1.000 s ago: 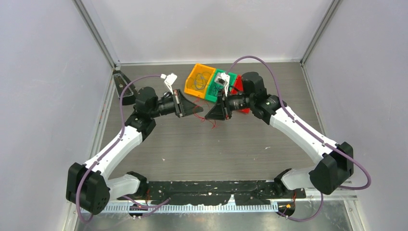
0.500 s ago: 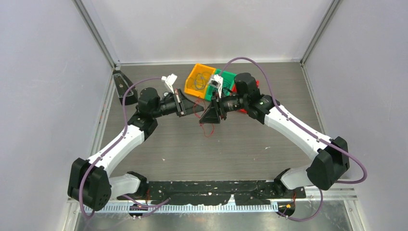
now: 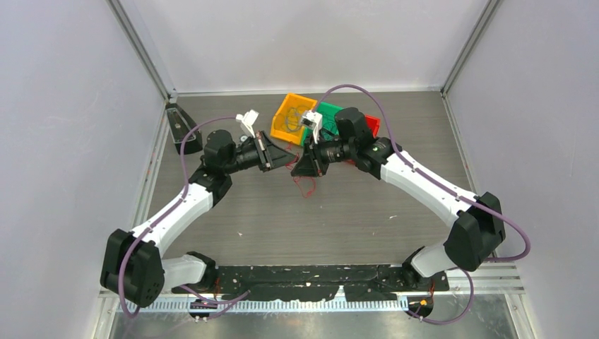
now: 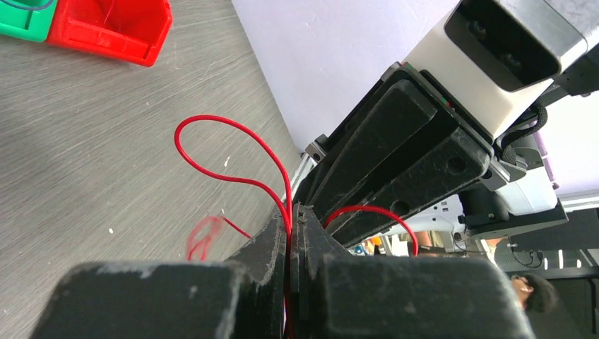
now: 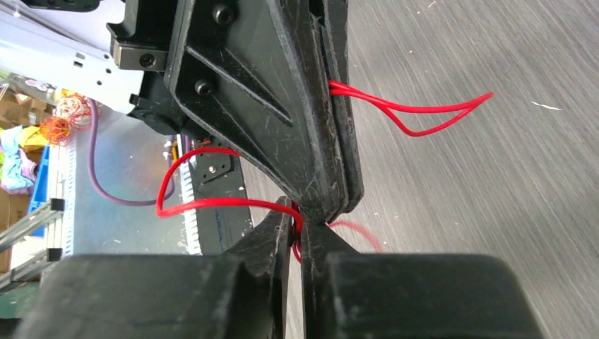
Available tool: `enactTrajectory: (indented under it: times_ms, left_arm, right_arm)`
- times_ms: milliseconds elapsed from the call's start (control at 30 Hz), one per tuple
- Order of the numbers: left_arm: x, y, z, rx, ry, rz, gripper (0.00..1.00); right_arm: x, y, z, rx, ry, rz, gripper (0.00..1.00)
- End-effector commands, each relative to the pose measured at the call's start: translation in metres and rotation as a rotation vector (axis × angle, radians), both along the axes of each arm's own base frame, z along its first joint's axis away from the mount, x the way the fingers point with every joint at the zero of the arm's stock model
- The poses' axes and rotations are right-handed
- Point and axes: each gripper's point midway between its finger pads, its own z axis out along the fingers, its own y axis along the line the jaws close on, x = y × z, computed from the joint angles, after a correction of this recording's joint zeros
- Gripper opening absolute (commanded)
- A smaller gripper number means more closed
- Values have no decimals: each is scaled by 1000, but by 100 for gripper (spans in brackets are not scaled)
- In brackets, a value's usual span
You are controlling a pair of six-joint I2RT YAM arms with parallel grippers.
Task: Untangle the cables
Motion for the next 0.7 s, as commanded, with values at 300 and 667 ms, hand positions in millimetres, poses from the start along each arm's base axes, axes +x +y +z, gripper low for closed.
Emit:
enactTrajectory:
  times_ms: [300,667]
  left_arm:
    - [35,71,3,66,-58,220,89]
    - [7,88,43,310,-629,138,100]
  right_arm:
    - [49,-47,42,61,-96,-163,5]
    - [131,-122,86,153,-161,-403,5]
